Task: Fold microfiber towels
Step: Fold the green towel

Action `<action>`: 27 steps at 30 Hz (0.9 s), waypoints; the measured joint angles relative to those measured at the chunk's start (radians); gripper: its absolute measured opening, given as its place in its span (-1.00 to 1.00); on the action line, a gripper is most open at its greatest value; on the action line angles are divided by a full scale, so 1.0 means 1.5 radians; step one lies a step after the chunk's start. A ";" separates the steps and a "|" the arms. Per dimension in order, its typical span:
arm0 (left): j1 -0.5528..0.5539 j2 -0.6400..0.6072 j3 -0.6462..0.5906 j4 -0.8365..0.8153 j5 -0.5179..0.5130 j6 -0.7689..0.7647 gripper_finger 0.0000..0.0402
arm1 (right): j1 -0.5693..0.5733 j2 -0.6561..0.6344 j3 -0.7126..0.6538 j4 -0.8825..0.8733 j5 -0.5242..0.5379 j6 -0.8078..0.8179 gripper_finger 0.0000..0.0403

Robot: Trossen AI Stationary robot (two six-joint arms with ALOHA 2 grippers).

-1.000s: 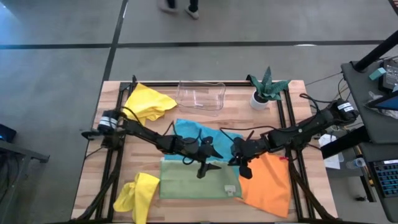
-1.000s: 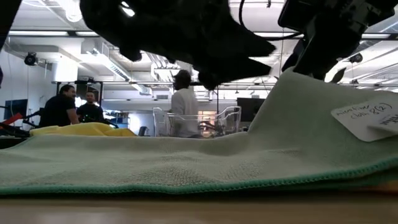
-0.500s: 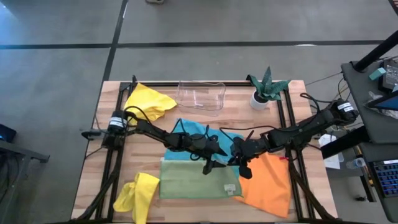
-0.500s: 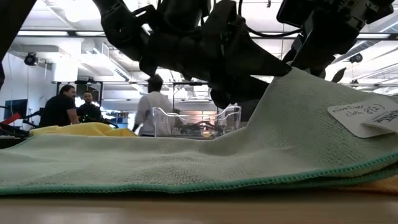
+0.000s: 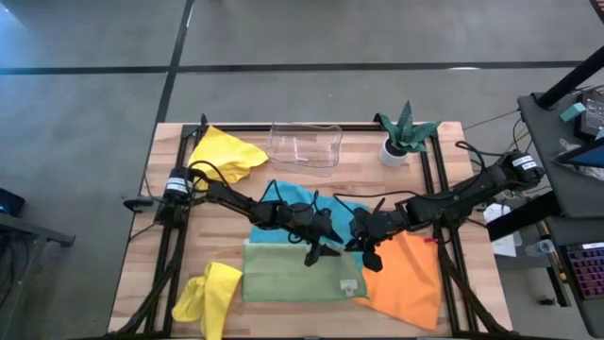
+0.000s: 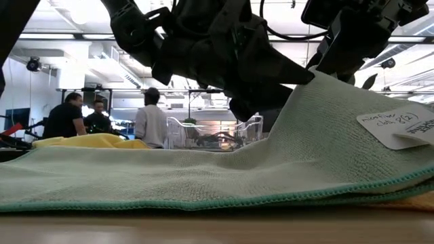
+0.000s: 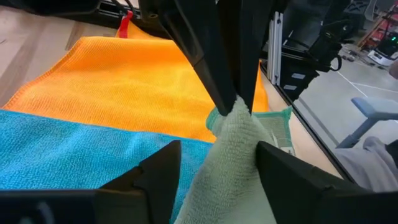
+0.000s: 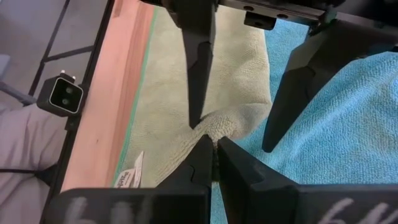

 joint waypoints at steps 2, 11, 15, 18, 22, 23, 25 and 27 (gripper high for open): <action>0.001 0.000 0.000 0.000 0.000 0.000 -0.16 | 0.000 0.000 0.000 0.000 0.000 0.000 -0.96; 0.001 0.000 0.000 0.001 0.010 0.004 -0.56 | 0.000 0.000 0.000 0.003 0.000 0.000 -0.96; 0.001 0.000 0.000 0.001 0.019 0.011 -0.85 | 0.000 0.000 0.000 0.003 0.002 0.000 -0.96; 0.004 0.000 0.000 0.000 0.049 0.028 -0.97 | 0.000 0.000 0.000 0.003 0.005 0.001 -0.94; 0.006 -0.002 0.000 -0.006 0.068 0.041 -0.99 | 0.000 0.000 0.000 0.003 0.005 0.008 -0.83; 0.006 -0.003 0.000 -0.007 0.070 0.042 -0.99 | 0.000 0.000 0.000 0.002 0.004 0.008 -0.78; 0.006 -0.007 -0.001 -0.014 0.074 0.048 -0.99 | 0.000 0.000 0.001 -0.003 0.001 0.008 -0.66; 0.006 -0.014 -0.001 -0.028 0.077 0.061 -1.00 | 0.000 0.000 0.001 -0.010 0.000 0.008 -0.51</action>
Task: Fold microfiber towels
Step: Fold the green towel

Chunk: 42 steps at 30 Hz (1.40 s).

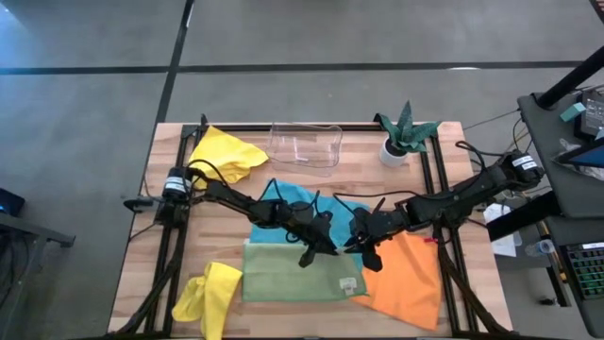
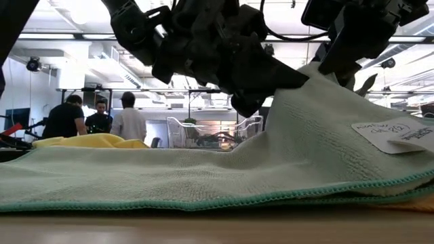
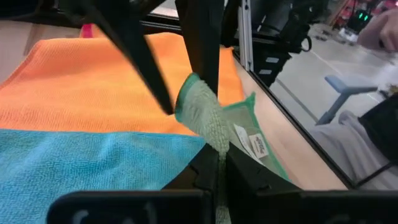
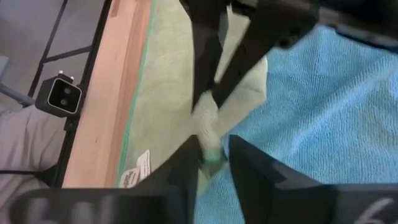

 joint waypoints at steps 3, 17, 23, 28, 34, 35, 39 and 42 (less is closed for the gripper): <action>0.000 -0.017 0.000 -0.037 0.000 0.017 -1.00 | 0.000 0.000 0.000 -0.017 0.000 0.020 -0.27; -0.001 -0.096 -0.007 -0.102 -0.024 0.076 -1.00 | 0.012 0.041 -0.078 0.174 -0.087 0.125 0.32; -0.001 -0.104 -0.007 -0.125 -0.031 0.085 -1.00 | 0.025 0.078 -0.109 0.223 -0.085 0.140 0.30; -0.001 -0.104 -0.007 -0.135 -0.033 0.085 -1.00 | 0.038 0.124 -0.116 0.270 -0.088 0.138 0.25; -0.001 -0.104 -0.007 -0.135 -0.033 0.085 -1.00 | 0.057 0.182 -0.117 0.313 -0.103 0.132 0.16; -0.001 -0.104 -0.007 -0.136 -0.033 0.085 -1.00 | 0.060 0.192 -0.117 0.325 -0.105 0.132 0.14; -0.001 -0.105 -0.007 -0.136 -0.033 0.085 -1.00 | 0.071 0.217 -0.115 0.352 -0.105 0.132 -0.02; -0.001 -0.105 -0.007 -0.136 -0.033 0.084 -1.00 | 0.076 0.223 -0.116 0.350 -0.105 0.132 -0.20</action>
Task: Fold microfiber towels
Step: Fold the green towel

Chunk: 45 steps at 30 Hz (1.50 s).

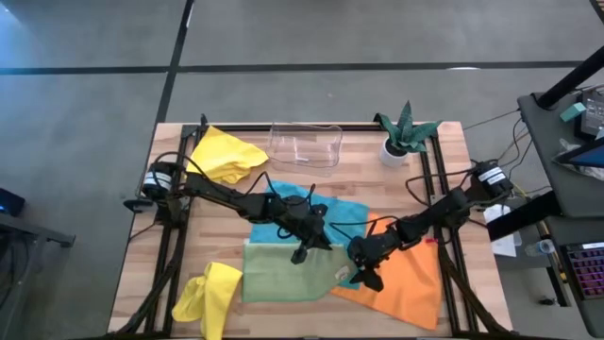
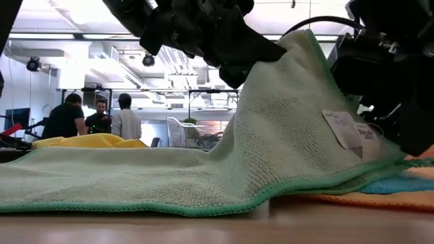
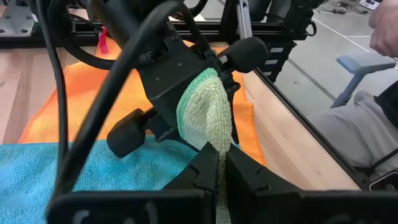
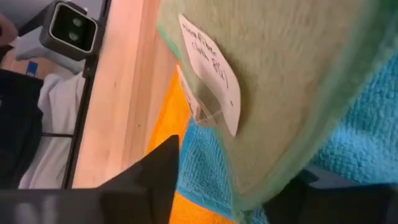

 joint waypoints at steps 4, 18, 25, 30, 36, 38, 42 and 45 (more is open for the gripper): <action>0.000 0.000 0.000 0.000 0.000 -0.001 -1.00 | 0.000 -0.009 -0.002 0.002 0.000 0.000 -0.44; 0.001 -0.054 0.004 -0.035 -0.025 0.014 -1.00 | 0.000 -0.140 -0.004 -0.107 0.031 -0.020 -0.95; 0.000 -0.104 0.003 -0.075 -0.078 0.021 -1.00 | -0.002 -0.262 -0.003 -0.204 0.082 -0.029 -0.96; 0.001 -0.148 0.002 -0.084 -0.118 0.033 -1.00 | -0.016 -0.361 -0.004 -0.246 0.111 -0.030 -0.96; 0.001 -0.212 0.004 -0.126 -0.151 0.033 -1.00 | -0.034 -0.433 0.033 -0.284 0.131 -0.058 -0.96; 0.001 -0.234 0.003 -0.123 -0.157 0.034 -1.00 | -0.037 -0.435 0.061 -0.314 0.133 -0.074 -0.96; 0.000 -0.278 0.003 -0.144 -0.176 0.041 -1.00 | -0.044 -0.414 0.148 -0.398 0.153 -0.122 -0.96; 0.000 -0.307 0.005 -0.155 -0.207 0.064 -1.00 | -0.057 -0.386 0.235 -0.484 0.164 -0.169 -0.96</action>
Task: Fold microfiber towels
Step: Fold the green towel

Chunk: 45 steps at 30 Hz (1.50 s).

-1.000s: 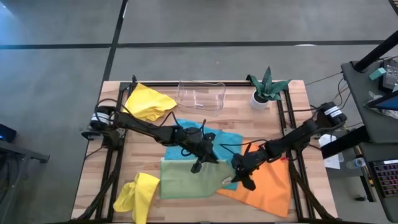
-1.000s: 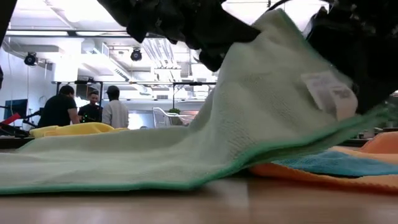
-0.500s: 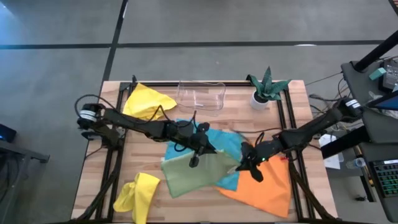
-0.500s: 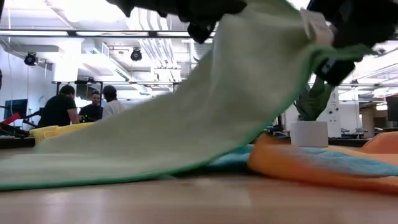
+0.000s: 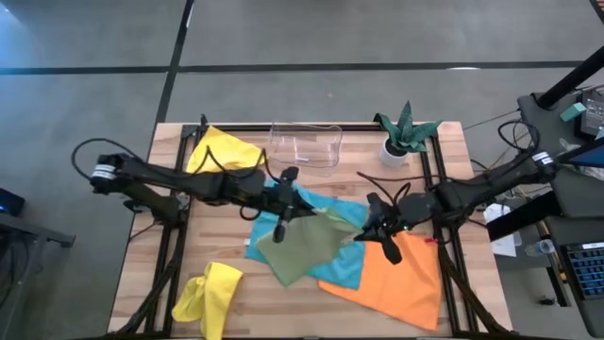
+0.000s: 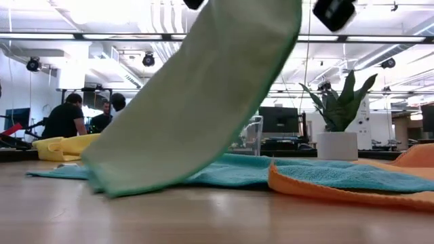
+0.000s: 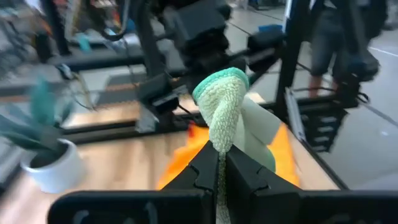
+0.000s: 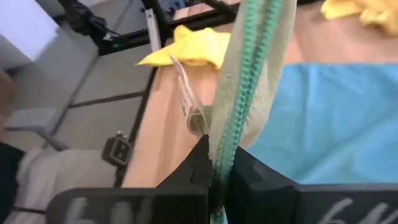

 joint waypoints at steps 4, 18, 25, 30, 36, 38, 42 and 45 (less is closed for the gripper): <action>0.000 -0.042 0.000 0.003 -0.047 0.027 -1.00 | -0.021 0.044 0.128 -0.116 0.020 -0.051 -0.96; 0.004 -0.070 -0.002 0.024 -0.239 0.141 -1.00 | -0.125 0.168 0.460 -0.404 0.127 -0.146 -0.96; 0.004 -0.070 -0.008 0.085 -0.301 0.178 -1.00 | -0.190 0.193 0.531 -0.464 0.139 -0.187 -0.96; 0.012 -0.070 -0.008 0.162 -0.304 0.200 -1.00 | -0.229 0.200 0.555 -0.478 0.139 -0.209 -0.96; 0.034 -0.064 -0.014 0.196 -0.311 0.199 -1.00 | -0.259 0.201 0.558 -0.479 0.139 -0.227 -0.96; 0.040 -0.054 -0.016 0.195 -0.319 0.199 -1.00 | -0.263 0.201 0.558 -0.479 0.139 -0.231 -0.96; 0.043 -0.032 -0.016 0.197 -0.319 0.199 -1.00 | -0.263 0.200 0.557 -0.500 0.138 -0.233 -0.96; 0.044 -0.014 -0.016 0.198 -0.324 0.199 -1.00 | -0.263 0.199 0.557 -0.528 0.139 -0.233 -0.96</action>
